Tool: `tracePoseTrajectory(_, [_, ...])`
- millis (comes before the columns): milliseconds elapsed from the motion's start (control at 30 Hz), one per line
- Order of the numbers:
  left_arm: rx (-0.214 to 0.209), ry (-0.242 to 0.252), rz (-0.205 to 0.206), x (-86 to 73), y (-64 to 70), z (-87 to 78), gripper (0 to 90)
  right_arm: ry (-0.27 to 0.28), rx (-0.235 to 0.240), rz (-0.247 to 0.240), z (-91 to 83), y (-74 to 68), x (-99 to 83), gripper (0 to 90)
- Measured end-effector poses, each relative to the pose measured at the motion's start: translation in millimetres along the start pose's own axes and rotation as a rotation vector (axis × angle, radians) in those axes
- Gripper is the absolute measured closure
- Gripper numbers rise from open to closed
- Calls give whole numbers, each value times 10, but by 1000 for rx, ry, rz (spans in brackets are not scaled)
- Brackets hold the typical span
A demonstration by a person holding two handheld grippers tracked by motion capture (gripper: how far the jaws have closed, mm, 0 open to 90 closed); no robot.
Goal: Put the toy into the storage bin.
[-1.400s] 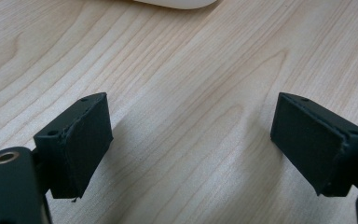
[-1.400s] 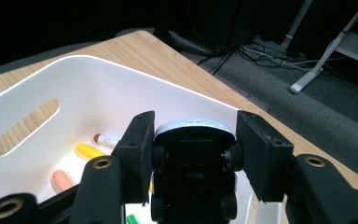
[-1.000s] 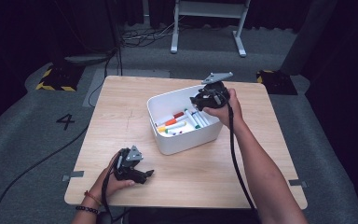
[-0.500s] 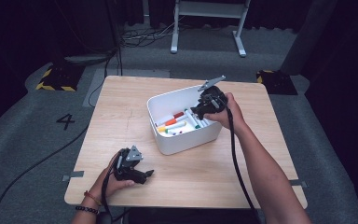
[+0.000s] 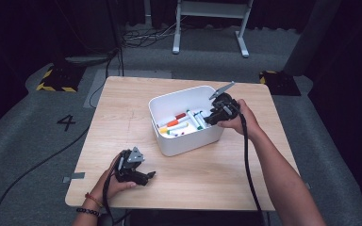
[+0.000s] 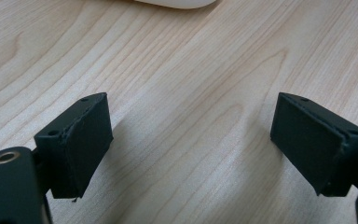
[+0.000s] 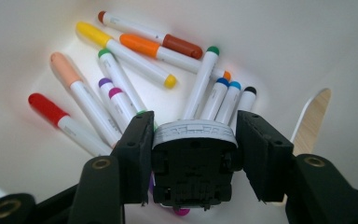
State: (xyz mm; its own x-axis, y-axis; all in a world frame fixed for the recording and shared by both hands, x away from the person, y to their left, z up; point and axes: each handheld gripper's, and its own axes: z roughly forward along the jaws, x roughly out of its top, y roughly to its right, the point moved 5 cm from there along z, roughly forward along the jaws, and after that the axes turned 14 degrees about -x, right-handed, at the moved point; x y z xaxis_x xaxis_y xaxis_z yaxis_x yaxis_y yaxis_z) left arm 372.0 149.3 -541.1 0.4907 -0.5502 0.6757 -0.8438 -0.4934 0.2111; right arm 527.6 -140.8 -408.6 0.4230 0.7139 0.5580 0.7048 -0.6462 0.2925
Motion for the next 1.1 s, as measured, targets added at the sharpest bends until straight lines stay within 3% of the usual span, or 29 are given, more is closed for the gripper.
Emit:
tracePoseTrajectory(200, [0, 3, -3, 0, 2, 1, 128, -26, 7, -12, -38, 5, -44, 488])
tracePoseTrajectory(300, [0, 3, -3, 0, 2, 1, 128, -31, 9, 5, -54, 7, -61, 488])
tracePoseTrajectory(467, [0, 3, -3, 0, 2, 2, 128, -23, 5, -1, -94, 27, -85, 486])
tracePoseTrajectory(700, [0, 2, -3, 0, 2, 1, 128, -8, -1, 27, -101, 29, -107, 484])
tracePoseTrajectory(967, [0, 3, -3, 0, 2, 1, 128, 45, -3, 40, -144, 17, -93, 455])
tracePoseTrajectory(1100, [0, 3, -3, 0, 2, 1, 128, 107, -20, 24, -223, -9, -63, 465])
